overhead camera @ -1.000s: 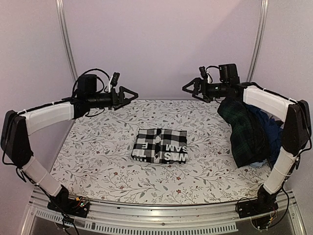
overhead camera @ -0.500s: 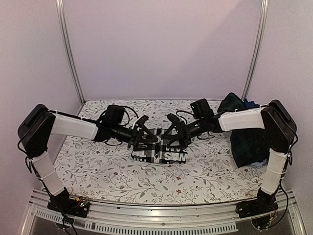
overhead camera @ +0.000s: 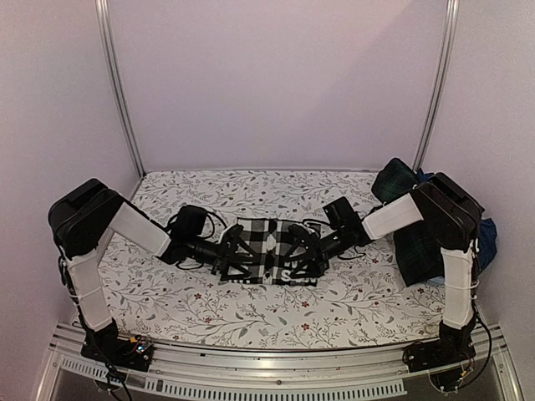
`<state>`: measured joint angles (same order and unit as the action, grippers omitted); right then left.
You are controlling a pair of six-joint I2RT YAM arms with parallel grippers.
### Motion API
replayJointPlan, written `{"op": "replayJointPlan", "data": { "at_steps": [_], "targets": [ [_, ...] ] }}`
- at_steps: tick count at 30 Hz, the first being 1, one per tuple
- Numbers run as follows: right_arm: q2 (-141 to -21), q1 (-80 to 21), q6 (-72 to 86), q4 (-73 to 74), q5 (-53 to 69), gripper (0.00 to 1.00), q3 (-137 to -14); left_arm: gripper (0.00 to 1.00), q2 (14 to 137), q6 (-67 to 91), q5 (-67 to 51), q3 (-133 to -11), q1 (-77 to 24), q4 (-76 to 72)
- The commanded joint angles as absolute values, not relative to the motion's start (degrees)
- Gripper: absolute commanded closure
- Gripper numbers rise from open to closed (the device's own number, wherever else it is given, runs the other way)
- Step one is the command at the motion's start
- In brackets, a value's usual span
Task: Fold and stack the mixed laundry pile
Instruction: Smooth out the square-folded shirt at the center of the board, then pick up the square-folded shirt from the center of the board.
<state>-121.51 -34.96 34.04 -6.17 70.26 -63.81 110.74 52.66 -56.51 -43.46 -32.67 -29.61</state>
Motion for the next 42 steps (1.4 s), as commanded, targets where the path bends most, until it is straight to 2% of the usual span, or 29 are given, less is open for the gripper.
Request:
{"op": "replayJointPlan", "data": {
  "at_steps": [1, 6, 14, 19, 23, 29, 32, 34, 39, 42],
  "targets": [
    [-118.1, -33.7, 28.1, 9.2, 65.1, 0.01, -65.4, 0.00, 104.6, 47.1, -54.4, -45.8, -30.4, -20.0],
    [-114.7, -30.7, 29.0, 9.5, 66.1, 0.01, -74.9, 0.00, 104.7, 43.1, -54.6, -57.9, -29.6, -12.7],
    [-126.6, -27.5, 34.9, 4.1, 66.2, 0.01, -88.1, 0.00, 119.2, 45.3, -54.2, -70.9, -27.0, -16.5],
    [-133.8, -26.0, 36.0, 1.8, 64.7, 0.01, -88.0, 0.00, 126.4, 47.4, -51.4, -71.8, -25.2, -20.0],
    [-138.2, -25.7, 33.7, 3.6, 62.2, 0.01, -87.9, 0.00, 128.3, 49.8, -50.1, -66.7, -24.1, -24.1],
    [-136.0, -25.9, 30.9, 10.2, 59.9, 0.06, -92.7, 0.00, 121.2, 50.9, -48.5, -55.9, -20.1, -31.2],
    [-130.0, -26.1, 28.9, 14.4, 56.5, 0.05, -96.5, 0.00, 113.0, 40.1, -43.6, -57.0, -20.3, -22.2],
    [-125.7, -26.0, 28.6, 14.7, 54.4, 0.02, -96.0, 0.00, 107.0, 32.0, -36.9, -58.0, -21.6, -15.8],
    [-114.7, -25.6, 27.3, 17.2, 45.2, 0.01, -89.3, 0.00, 96.5, 17.2, -24.1, -58.3, -26.2, -8.8],
    [-110.0, -24.0, 28.1, 18.9, 46.5, 0.01, -84.8, 0.00, 93.5, 6.3, -14.3, -59.5, -34.0, -4.0]
  ]
}}
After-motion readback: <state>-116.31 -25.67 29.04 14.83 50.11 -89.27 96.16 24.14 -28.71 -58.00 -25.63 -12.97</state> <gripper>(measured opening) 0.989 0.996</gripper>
